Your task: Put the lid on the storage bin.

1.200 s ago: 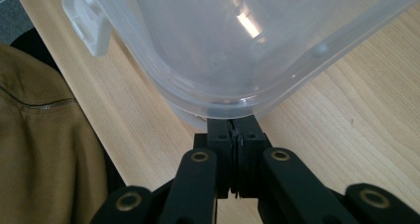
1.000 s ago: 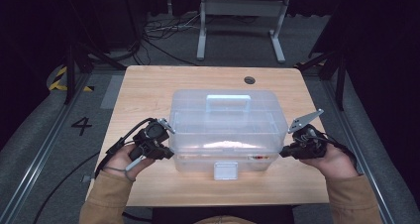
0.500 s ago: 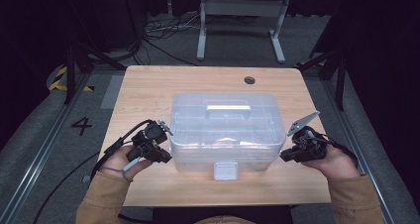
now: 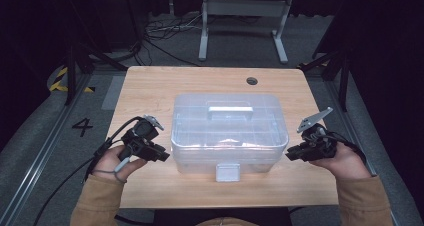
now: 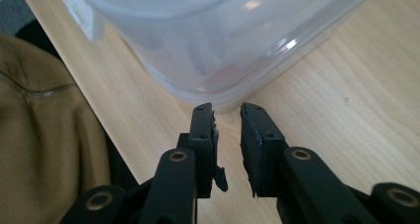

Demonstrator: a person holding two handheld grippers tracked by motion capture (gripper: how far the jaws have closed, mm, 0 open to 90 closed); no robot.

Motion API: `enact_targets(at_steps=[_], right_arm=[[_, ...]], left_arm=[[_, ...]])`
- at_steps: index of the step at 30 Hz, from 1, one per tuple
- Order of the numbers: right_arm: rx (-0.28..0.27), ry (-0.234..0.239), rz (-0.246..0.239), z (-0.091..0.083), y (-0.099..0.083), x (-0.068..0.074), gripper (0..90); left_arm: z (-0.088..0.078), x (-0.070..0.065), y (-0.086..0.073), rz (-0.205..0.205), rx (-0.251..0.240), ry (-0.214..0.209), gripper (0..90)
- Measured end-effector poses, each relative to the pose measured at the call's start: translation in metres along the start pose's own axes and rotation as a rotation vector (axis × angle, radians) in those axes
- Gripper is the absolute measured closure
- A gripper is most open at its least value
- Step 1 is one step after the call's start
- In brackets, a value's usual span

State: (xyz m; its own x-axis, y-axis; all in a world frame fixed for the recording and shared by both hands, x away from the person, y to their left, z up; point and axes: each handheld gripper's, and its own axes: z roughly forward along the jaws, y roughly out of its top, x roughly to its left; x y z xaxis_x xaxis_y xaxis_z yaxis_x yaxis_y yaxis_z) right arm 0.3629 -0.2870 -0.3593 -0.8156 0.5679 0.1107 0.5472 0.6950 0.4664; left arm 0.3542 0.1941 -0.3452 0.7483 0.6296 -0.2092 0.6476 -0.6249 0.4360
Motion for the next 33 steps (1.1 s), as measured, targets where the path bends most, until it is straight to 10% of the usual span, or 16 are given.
enact_targets(at_steps=[20,33], right_arm=[[-0.426,-0.166,0.126,-0.030,0.013,-0.031,57.8],[-0.518,-0.245,0.257,-0.016,-0.016,-0.062,50.3]], left_arm=[[-0.049,0.013,-0.056,-0.181,-0.457,0.220,61.6],[-0.017,0.034,-0.051,-0.222,-0.580,0.281,58.8]])
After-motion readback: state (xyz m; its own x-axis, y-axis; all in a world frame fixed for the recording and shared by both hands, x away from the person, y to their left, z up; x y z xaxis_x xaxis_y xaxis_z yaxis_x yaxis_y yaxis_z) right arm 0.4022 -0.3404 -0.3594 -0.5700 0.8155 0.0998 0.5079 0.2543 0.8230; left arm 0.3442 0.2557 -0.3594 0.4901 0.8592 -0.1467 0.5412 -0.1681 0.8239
